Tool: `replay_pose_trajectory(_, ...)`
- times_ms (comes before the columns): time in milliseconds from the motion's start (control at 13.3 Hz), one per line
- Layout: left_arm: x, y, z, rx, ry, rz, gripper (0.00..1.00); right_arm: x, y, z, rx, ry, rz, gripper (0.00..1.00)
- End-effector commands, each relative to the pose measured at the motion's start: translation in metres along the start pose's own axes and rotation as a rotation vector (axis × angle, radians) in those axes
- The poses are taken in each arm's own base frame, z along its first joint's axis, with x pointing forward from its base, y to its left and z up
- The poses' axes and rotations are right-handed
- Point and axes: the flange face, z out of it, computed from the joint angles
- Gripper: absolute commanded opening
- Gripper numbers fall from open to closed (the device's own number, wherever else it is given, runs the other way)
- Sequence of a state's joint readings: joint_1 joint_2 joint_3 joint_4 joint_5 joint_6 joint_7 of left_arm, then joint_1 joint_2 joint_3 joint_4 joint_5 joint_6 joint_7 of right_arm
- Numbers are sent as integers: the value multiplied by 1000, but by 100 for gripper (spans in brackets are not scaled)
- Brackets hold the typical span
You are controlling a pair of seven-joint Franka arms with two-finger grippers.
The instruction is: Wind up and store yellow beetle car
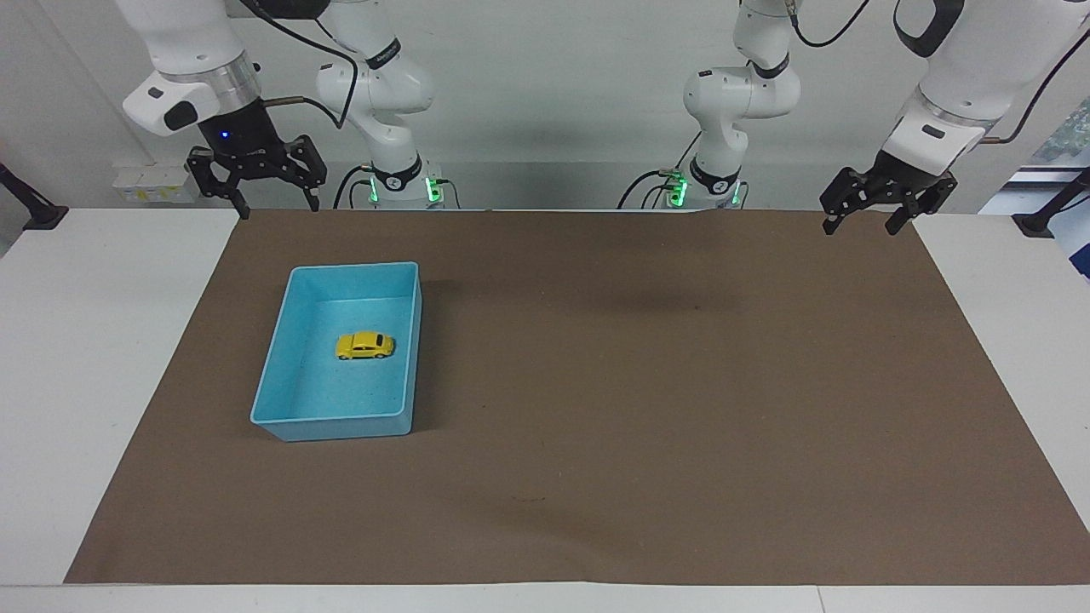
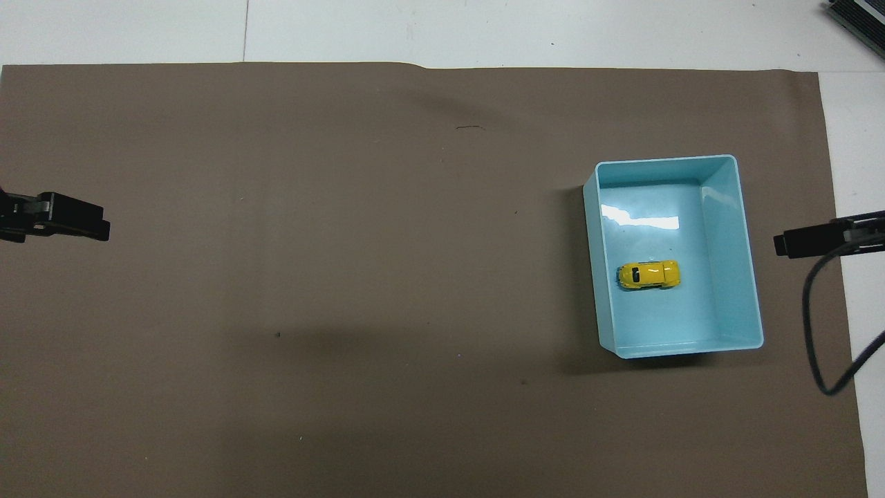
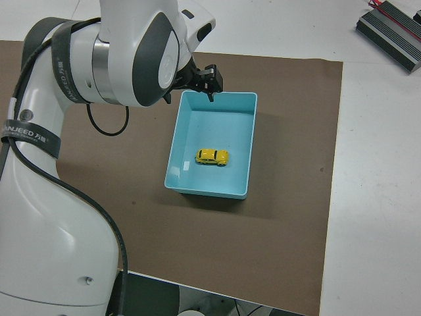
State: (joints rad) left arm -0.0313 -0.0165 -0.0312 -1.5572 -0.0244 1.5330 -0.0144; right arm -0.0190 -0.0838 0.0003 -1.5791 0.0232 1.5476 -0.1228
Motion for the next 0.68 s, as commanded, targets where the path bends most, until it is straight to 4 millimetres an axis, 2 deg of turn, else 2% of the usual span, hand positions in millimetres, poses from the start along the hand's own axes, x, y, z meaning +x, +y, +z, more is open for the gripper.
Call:
replay_pose_trajectory(0, -5, -4, -3, 16, -4, -6, 100, 18, 20, -11, 11, -16, 54, 100)
replay_pose_trajectory(301, -5, -4, -3, 16, -4, -6, 100, 22, 33, -12, 7, -12, 73, 100)
replay_pose_trajectory(602, -5, -4, -3, 16, -4, -6, 100, 22, 16, -15, 8, -12, 53, 100)
